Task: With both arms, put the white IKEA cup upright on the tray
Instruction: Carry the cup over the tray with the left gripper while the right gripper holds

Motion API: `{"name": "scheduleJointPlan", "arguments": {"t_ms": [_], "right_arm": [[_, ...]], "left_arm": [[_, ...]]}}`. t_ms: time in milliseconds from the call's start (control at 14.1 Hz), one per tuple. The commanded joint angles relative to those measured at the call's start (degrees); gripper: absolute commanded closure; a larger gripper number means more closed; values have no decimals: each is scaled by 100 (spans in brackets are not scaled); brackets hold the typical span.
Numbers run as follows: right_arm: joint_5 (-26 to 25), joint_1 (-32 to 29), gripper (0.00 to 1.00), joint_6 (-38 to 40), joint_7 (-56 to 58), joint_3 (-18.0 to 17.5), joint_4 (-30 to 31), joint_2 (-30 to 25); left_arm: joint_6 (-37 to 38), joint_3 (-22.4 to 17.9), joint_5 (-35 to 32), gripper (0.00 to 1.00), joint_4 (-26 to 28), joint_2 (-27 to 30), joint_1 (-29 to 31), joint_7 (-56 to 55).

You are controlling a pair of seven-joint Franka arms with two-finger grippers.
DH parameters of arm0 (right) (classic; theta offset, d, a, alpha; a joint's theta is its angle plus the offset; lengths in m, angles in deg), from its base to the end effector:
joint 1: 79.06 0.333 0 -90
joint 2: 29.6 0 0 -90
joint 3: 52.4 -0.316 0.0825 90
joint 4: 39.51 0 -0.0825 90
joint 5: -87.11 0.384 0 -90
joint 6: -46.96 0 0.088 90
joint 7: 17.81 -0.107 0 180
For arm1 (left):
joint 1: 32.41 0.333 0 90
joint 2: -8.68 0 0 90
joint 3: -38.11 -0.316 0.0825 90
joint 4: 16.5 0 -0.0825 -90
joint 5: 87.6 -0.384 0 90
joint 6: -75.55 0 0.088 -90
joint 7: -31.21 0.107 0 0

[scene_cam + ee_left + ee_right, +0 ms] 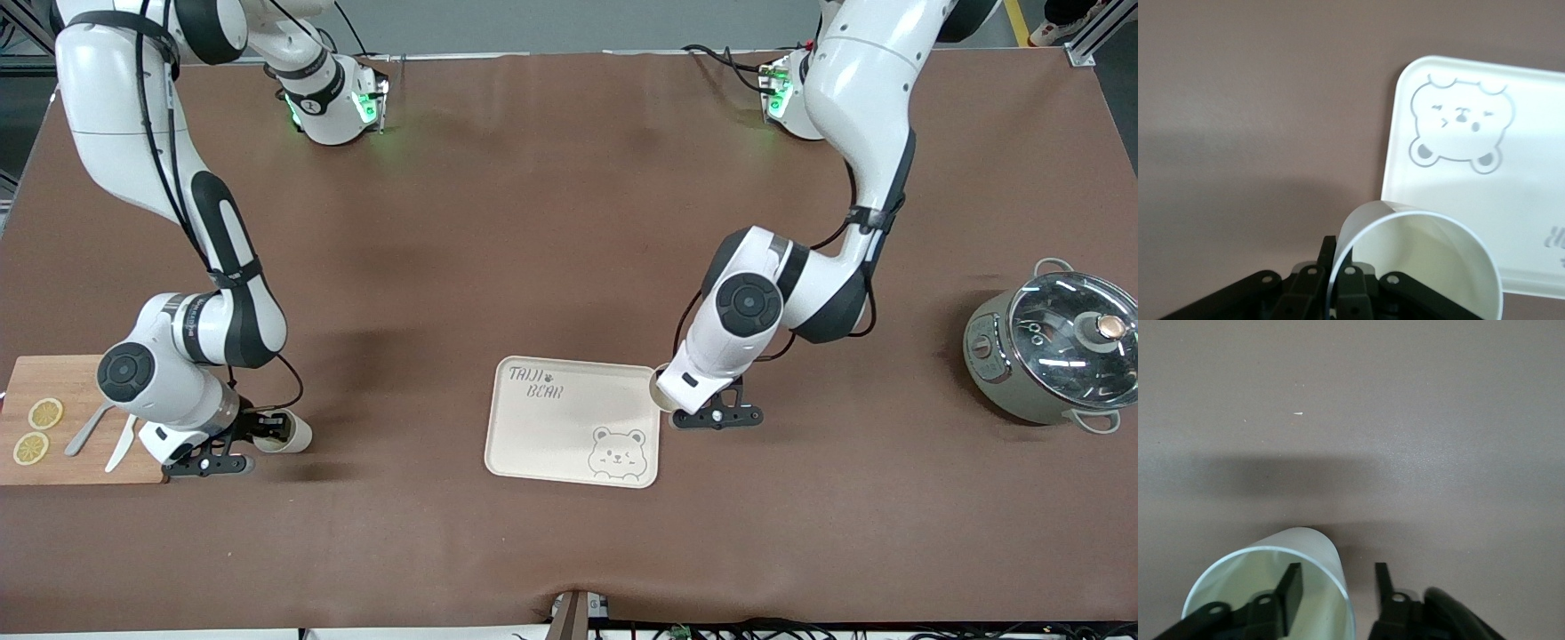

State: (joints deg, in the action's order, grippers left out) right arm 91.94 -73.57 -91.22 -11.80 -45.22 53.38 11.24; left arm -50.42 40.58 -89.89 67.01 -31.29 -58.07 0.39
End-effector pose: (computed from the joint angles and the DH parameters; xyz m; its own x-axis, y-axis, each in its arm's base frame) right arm 0.7001 -0.0086 0.2155 0.9954 0.0496 0.0818 0.0473 -0.9985 0.0293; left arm 0.6424 -0.3353 0.2764 0.9985 0.0352 0.0408 0.0345 -0.9992 0.0178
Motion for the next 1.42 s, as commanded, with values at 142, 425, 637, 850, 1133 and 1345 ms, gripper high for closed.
{"name": "scheduleJointPlan", "arguments": {"t_ms": [142,425,637,850,1133,1345], "right_arm": [[97,-4,100,89,-11,-15,-122,21],[141,-13,100,360,-38,-165,-288,-5],[483,-13,100,1605,-47,-156,-1068,-5],[528,92,100,2731,-361,-156,-1798,-14],[537,775,100,3358,-1923,-191,-2407,-84],[625,1575,100,3315,-3399,-200,-2643,-76]], "left_arm": [[-155,-1,-52,100,-229,-187,-142,-425],[-541,-1,80,100,-221,-292,-335,-758],[-1094,-1,80,100,-221,-468,-528,-1127],[-1333,-10,80,100,-212,-582,-598,-1225],[-1605,-1,89,100,-186,-679,-599,-1225],[-1834,-10,124,100,-186,-767,-608,-1234]]}}
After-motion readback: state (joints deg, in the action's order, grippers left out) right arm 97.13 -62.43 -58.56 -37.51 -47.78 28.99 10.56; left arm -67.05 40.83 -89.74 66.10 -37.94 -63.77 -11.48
